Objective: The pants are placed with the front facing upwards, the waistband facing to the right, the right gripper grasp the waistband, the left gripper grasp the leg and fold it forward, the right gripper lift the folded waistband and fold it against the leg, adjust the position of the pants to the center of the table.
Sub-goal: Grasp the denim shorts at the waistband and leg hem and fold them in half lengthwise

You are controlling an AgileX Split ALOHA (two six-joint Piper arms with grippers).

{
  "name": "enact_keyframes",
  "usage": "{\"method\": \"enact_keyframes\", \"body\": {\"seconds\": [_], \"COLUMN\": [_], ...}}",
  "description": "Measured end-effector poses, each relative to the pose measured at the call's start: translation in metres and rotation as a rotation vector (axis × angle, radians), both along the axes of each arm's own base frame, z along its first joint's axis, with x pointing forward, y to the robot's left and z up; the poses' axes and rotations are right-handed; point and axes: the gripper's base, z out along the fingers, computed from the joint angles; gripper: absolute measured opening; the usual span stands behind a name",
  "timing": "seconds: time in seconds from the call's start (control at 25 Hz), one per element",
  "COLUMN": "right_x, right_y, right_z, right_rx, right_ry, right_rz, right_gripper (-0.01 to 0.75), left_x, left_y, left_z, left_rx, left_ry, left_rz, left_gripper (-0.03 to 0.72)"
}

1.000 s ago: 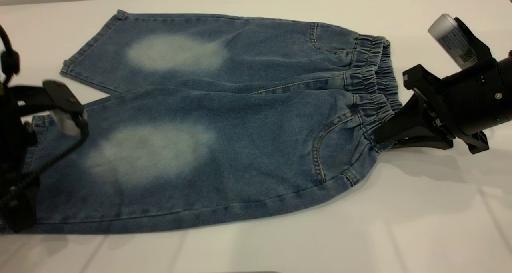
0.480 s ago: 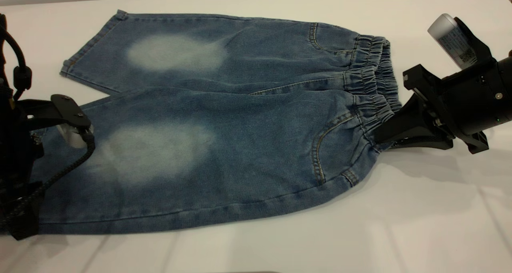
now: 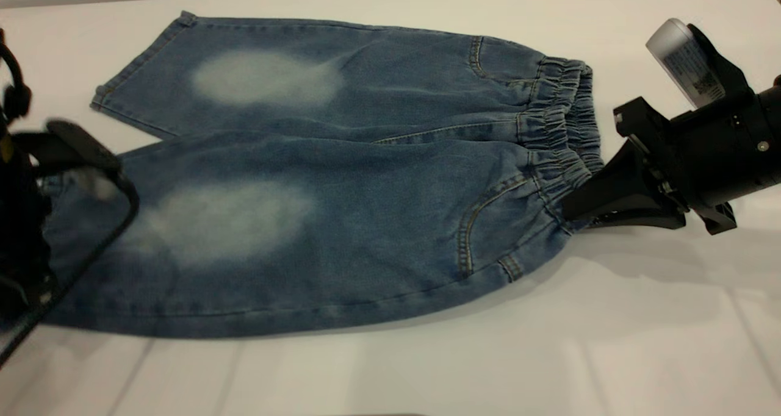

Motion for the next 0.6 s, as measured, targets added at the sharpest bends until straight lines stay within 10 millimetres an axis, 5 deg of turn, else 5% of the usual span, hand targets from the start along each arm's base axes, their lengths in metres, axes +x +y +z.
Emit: {"method": "enact_keyframes", "body": {"seconds": [0.28, 0.6], "right_x": [-0.004, -0.025], "right_y": [0.003, 0.001], "right_z": [0.015, 0.065], "right_rx": [0.046, 0.025], "right_ry": [-0.001, -0.036], "right_rz": [0.068, 0.12], "right_gripper": [0.051, 0.051], "left_x": [0.001, -0.021], "left_y": [0.001, 0.005], "left_z": [0.061, 0.103], "left_rx": [-0.018, -0.033], "left_ry": [-0.168, -0.222], "left_rz": [0.034, 0.106], "left_gripper": [0.017, 0.017]}}
